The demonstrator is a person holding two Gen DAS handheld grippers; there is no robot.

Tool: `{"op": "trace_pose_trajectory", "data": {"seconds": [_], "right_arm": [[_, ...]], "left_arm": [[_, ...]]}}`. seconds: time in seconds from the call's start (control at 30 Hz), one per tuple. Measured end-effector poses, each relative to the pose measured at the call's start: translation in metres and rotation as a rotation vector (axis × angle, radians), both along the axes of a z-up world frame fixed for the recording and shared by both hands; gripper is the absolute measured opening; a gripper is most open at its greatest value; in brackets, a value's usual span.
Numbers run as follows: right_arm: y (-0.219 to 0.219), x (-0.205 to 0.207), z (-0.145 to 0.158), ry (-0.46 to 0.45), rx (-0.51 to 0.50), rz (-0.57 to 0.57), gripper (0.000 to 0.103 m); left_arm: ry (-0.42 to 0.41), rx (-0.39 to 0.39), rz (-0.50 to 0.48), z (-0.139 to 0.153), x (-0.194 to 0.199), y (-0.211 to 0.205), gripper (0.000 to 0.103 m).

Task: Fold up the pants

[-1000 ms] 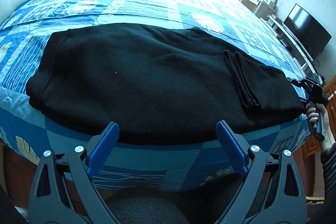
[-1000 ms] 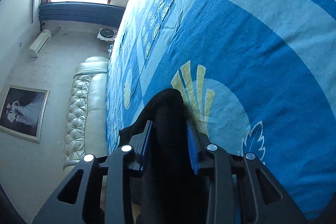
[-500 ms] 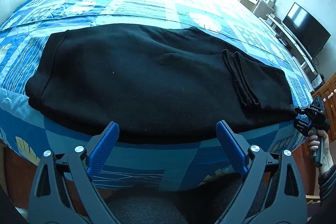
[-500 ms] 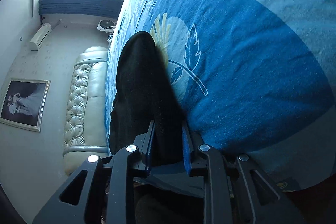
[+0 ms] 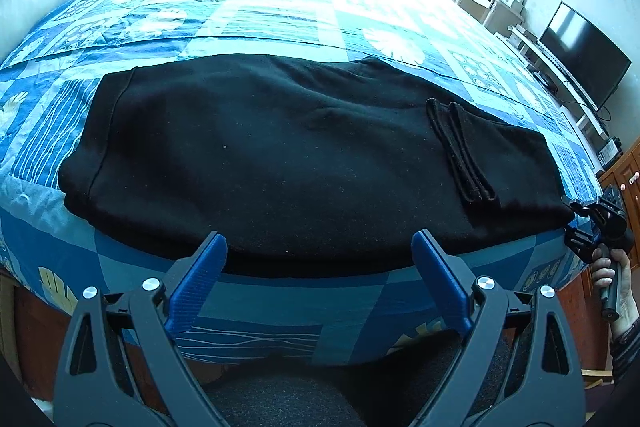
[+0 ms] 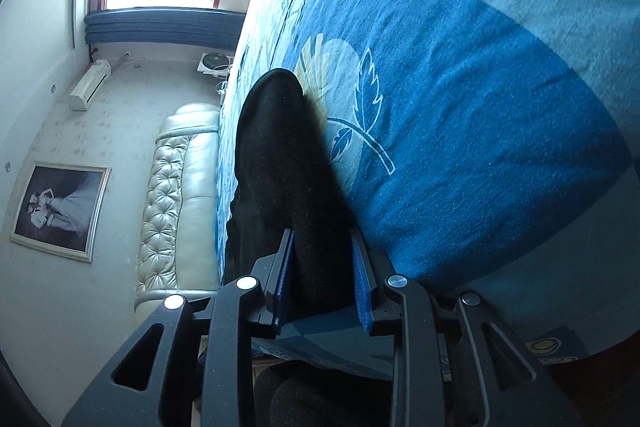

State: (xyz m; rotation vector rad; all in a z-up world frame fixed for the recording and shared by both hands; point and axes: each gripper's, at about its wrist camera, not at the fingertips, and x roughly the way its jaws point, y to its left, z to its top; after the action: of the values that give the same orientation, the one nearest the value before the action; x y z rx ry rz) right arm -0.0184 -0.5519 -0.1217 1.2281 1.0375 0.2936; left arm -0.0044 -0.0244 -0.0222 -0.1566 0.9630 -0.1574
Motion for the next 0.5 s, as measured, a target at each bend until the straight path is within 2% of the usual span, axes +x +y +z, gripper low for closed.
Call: {"op": "trace_pose_trajectory", "data": {"seconds": [0.1,0.2,0.27,0.33,0.5], "right_arm": [[-0.001,-0.003,0.021,0.004,-0.094,-0.019,0.034],[0.001,-0.007,0.053,-0.045,-0.207,-0.055,0.036],[0.010,-0.008,0.071,-0.107,-0.185,-0.055,0.047],[0.028,-0.005,0.082,-0.149,-0.167,-0.036,0.052],[0.068,0.010,0.071,-0.174,-0.099,0.056,0.052]], "left_arm": [[-0.005,-0.009,0.011,0.003,0.001,0.005,0.093],[-0.009,-0.018,0.026,0.005,0.002,0.011,0.093],[-0.008,-0.026,0.036,0.006,0.004,0.014,0.093],[-0.003,-0.034,0.046,0.006,0.005,0.017,0.093],[-0.002,-0.046,0.065,0.010,0.007,0.030,0.093]]}}
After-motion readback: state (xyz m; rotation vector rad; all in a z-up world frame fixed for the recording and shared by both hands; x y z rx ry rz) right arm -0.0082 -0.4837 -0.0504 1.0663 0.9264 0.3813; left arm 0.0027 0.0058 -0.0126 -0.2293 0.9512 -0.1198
